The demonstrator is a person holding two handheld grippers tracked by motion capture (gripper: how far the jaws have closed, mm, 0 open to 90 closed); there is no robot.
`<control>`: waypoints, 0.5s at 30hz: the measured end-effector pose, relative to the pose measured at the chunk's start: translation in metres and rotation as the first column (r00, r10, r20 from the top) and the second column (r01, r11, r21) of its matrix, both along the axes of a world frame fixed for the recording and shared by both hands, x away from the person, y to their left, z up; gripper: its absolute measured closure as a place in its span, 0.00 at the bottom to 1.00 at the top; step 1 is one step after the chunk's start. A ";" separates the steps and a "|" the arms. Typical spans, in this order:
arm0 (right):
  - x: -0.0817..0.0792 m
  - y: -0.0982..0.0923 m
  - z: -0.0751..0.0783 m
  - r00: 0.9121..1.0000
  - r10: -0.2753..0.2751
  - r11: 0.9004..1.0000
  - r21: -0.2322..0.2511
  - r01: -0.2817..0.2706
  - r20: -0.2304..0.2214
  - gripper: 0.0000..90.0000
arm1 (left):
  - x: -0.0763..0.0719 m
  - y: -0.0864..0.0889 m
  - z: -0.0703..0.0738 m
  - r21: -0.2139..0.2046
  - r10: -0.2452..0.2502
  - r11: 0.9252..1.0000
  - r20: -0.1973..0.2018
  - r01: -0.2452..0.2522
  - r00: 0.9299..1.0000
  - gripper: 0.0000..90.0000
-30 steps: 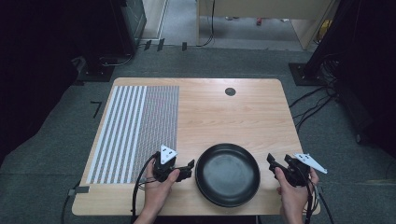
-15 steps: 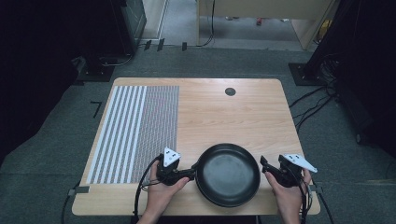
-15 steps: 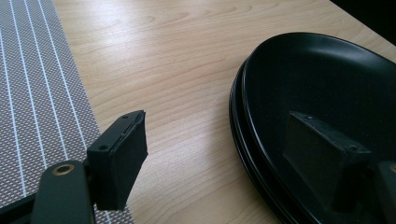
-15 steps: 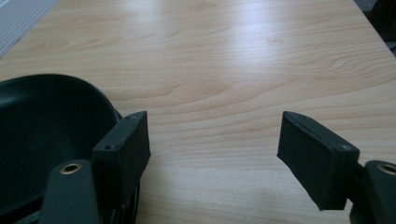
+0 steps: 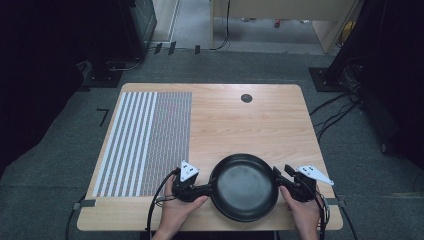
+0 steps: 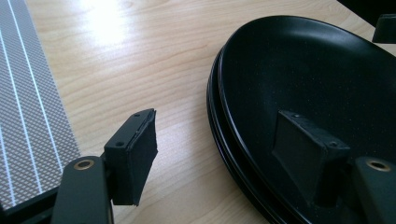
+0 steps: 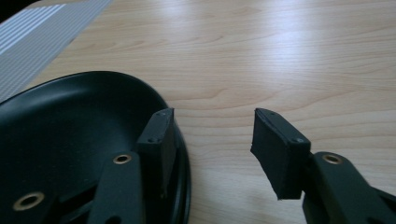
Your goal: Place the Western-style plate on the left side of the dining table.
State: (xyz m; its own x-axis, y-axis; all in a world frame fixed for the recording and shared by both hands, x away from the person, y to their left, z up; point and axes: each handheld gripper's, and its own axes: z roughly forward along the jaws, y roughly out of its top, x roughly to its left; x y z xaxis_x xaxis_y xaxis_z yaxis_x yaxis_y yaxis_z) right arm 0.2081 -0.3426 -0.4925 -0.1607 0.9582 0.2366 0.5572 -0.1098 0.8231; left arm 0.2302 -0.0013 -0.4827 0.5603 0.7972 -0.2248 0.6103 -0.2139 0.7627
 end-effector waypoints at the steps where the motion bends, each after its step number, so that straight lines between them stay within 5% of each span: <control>1: -0.001 0.004 0.000 1.000 0.017 1.000 -0.006 -0.017 0.001 0.63 | 0.000 0.000 -0.001 0.000 -0.002 1.000 -0.003 0.002 1.000 0.36; 8: -0.001 0.010 -0.003 0.997 0.063 0.998 -0.012 -0.063 -0.037 0.75 | -0.002 -0.002 -0.004 -0.007 -0.018 1.000 -0.015 0.017 1.000 0.42; 15: -0.001 0.008 -0.005 0.994 0.086 0.995 0.054 -0.083 -0.064 0.86 | -0.006 -0.005 -0.006 0.002 -0.041 0.999 -0.010 0.041 0.999 0.51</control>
